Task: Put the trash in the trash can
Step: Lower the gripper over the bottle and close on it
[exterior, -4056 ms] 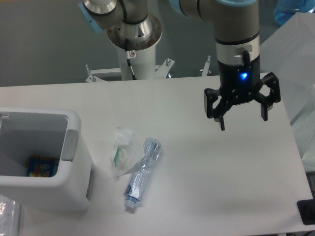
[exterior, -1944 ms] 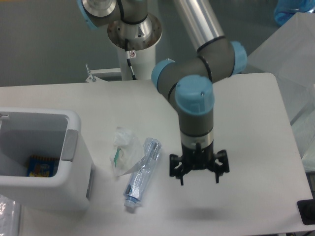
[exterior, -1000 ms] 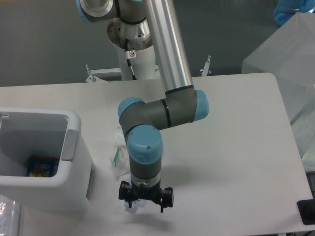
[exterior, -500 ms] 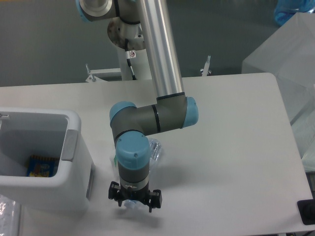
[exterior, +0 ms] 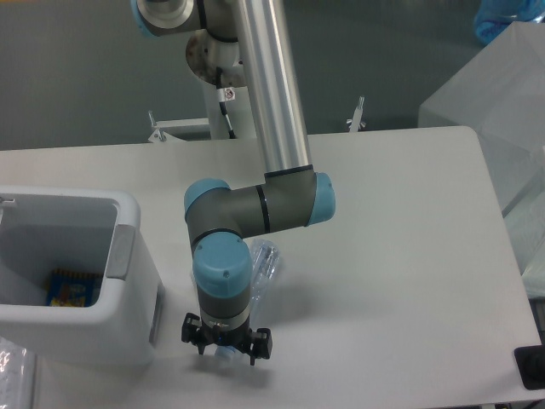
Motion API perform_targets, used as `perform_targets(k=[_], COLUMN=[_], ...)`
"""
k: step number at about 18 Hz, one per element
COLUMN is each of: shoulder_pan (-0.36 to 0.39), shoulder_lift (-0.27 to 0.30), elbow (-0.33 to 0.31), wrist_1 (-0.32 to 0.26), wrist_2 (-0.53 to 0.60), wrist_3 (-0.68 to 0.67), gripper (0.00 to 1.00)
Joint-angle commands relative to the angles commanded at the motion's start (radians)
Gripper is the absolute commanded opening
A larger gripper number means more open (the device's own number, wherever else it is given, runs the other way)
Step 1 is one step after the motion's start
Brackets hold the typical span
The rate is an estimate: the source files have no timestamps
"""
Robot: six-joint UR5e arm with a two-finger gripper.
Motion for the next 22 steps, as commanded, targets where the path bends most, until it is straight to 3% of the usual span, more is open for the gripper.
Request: perform_targets(k=[4,22], shoulder_pan=[0.000,-0.002], shoulder_lift=[-0.006,-0.005], elbow=[-0.002,-0.014], wrist_1=[-0.002,-0.002], wrist_2=[0.006,0.025], wrist_3=[0.002,0.000], gripper=[1.00,0.51])
